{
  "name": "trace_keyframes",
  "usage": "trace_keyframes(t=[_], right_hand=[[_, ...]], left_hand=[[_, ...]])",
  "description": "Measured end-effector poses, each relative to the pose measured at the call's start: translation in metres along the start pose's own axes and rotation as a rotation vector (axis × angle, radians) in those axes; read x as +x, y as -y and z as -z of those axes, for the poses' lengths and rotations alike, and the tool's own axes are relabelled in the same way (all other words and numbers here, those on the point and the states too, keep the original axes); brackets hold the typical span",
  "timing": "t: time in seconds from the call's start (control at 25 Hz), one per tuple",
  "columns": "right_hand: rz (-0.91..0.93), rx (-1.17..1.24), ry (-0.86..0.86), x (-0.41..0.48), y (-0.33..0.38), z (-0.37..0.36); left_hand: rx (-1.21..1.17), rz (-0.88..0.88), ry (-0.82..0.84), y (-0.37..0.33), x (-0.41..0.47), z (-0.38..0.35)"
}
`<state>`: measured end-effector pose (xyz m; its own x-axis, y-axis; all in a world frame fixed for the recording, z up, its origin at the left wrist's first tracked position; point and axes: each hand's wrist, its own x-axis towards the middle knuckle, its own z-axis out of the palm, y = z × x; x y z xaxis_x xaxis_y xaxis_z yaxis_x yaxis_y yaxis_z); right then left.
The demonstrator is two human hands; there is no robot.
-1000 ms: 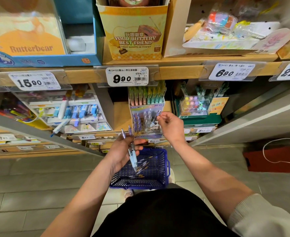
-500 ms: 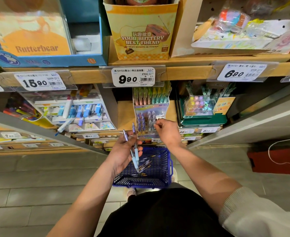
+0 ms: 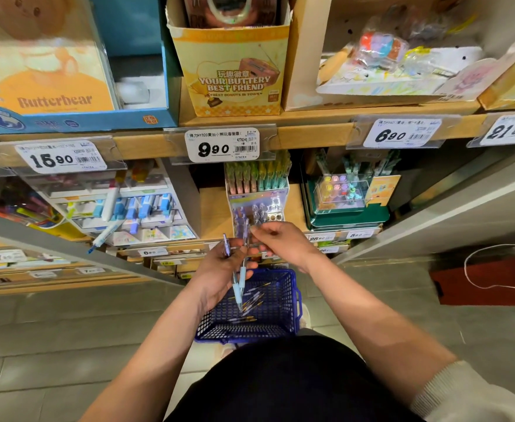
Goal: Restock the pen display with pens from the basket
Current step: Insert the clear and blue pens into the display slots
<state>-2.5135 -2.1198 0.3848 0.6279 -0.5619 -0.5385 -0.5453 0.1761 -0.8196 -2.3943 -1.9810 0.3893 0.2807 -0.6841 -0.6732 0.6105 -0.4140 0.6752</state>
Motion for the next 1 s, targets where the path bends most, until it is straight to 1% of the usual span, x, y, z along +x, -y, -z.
trace_keyframes(t=[0.04, 0.16, 0.2, 0.24, 0.32, 0.4, 0.48, 0.56, 0.68, 0.84, 1.0], right_hand=[[0.012, 0.057, 0.001, -0.003, 0.003, -0.002], [-0.012, 0.106, 0.025, -0.008, 0.009, 0.000], [-0.016, 0.149, 0.008, -0.009, 0.009, 0.003], [-0.003, 0.211, -0.039, -0.010, 0.009, 0.008], [0.058, 0.293, -0.210, -0.010, 0.006, 0.023], [0.110, 0.208, -0.390, -0.008, 0.000, 0.034], [0.157, 0.025, -0.475, -0.006, -0.007, 0.035], [0.225, -0.121, -0.496, -0.005, -0.013, 0.028], [0.307, -0.182, -0.507, -0.001, -0.019, 0.014], [0.380, -0.288, -0.528, 0.004, -0.023, 0.001], [0.420, -0.372, -0.478, 0.009, -0.026, -0.006]], left_hand=[[0.016, 0.008, 0.018, 0.001, 0.000, -0.002], [0.035, 0.051, 0.042, 0.006, 0.001, -0.006], [0.033, 0.080, 0.045, 0.007, 0.002, -0.006], [0.031, 0.119, 0.047, 0.008, 0.002, -0.005], [0.060, 0.204, 0.039, 0.009, 0.003, -0.003], [0.106, 0.238, -0.009, 0.012, 0.004, -0.001], [0.102, 0.231, -0.042, 0.014, 0.005, 0.000], [0.032, 0.208, 0.002, 0.011, 0.003, -0.002], [-0.119, 0.175, 0.069, 0.003, -0.001, -0.003], [-0.207, 0.138, 0.082, -0.001, -0.003, 0.003], [-0.240, 0.120, 0.062, 0.005, 0.000, 0.009]])
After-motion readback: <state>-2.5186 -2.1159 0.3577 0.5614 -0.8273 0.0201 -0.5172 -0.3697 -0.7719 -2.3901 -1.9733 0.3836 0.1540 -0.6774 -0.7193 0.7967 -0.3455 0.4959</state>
